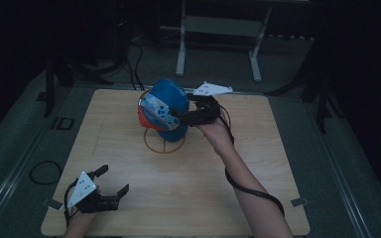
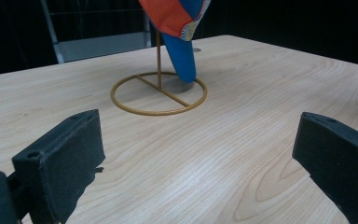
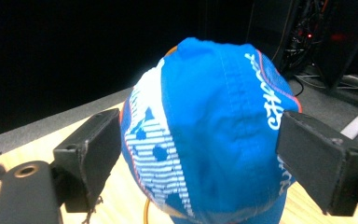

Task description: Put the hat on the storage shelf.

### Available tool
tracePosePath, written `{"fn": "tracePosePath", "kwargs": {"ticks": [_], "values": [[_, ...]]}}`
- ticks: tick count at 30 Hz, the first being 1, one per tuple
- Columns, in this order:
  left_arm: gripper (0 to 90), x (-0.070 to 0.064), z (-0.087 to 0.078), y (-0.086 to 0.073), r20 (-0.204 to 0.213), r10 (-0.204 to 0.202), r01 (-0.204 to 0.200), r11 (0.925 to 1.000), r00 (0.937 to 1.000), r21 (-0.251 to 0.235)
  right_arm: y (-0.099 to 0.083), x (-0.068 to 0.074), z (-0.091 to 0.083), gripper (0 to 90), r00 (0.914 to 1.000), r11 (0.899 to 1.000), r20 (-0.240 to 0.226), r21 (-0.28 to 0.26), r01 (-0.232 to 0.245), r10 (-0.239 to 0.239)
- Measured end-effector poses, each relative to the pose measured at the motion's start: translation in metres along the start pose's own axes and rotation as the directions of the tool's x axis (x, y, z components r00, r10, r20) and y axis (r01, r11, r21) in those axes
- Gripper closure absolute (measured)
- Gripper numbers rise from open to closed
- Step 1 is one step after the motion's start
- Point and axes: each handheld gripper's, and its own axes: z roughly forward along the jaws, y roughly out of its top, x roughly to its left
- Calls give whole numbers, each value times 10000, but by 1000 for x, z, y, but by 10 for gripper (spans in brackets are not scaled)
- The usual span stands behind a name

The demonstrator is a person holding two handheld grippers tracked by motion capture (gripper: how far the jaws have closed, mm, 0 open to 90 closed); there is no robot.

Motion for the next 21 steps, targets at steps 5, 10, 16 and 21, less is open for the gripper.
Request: {"fn": "tracePosePath", "kwargs": {"ticks": [5, 10, 16, 21], "values": [[23, -2, 1, -2, 42, 69, -70, 9999, 10000, 124, -9, -1, -6, 139, 9998, 9998, -181, 206, 86, -82], [23, -1, 3, -3, 62, 30, -31, 9998, 10000, 187, -21, -1, -12, 139, 9993, 9994, -193, 165, 317, -314], [23, -1, 3, -4, 118, 46, -49, 9998, 9999, 209, -35, 0, -17, 139, 9990, 9989, -244, 258, 383, -377], [23, -1, 3, -5, 132, 94, -98, 9997, 9999, 240, -48, 2, -21, 140, 9988, 9987, -303, 320, 399, -389]]}}
